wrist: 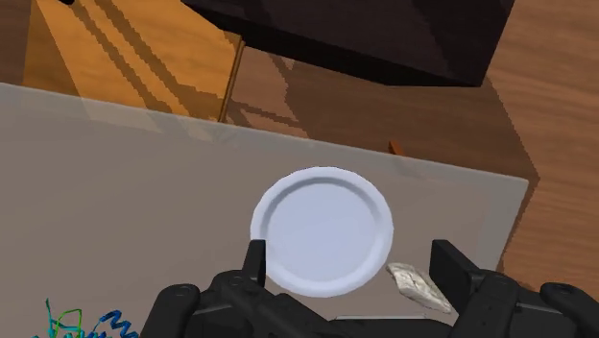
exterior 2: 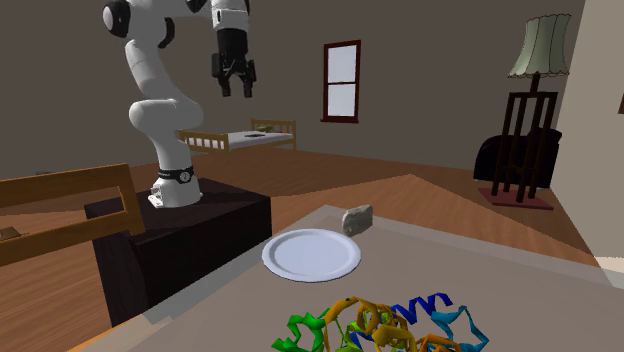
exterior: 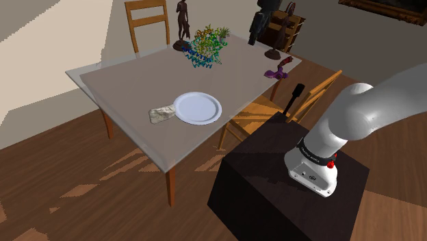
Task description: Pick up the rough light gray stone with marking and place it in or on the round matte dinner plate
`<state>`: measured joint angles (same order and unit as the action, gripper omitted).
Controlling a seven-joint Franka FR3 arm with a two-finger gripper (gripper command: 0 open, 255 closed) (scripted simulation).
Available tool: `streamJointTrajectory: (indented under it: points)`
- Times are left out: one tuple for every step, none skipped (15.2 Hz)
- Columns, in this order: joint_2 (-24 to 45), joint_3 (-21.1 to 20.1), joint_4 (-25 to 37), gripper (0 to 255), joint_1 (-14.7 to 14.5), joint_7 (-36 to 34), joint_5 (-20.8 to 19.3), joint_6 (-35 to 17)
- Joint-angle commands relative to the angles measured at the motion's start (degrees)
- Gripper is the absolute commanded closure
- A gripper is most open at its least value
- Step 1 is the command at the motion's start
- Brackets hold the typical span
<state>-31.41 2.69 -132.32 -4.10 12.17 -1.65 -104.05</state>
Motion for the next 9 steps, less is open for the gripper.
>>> streamJointTrajectory:
  points:
    - [4.2,0.1,0.7,0,-0.9,1.5,0.4,-3.0]
    - [6.3,0.0,1.2,0,-1.3,2.1,0.6,-4.1]
    - [8.3,0.0,1.8,0,-1.7,2.8,0.9,-5.2]
    - [10.4,0.0,2.5,0,-2.1,3.5,1.1,-6.3]
    - [12.4,-0.1,3.2,0,-2.5,4.2,1.3,-7.3]
    - [14.5,-0.2,3.9,0,-2.9,4.9,1.6,-8.3]
    - [16.6,-0.3,4.8,0,-3.2,5.6,1.8,-9.2]
    - [18.6,-0.5,5.7,0,-3.6,6.3,2.1,-10.0]
    - [20.7,-0.6,6.6,0,-3.9,7.0,2.3,-10.9]
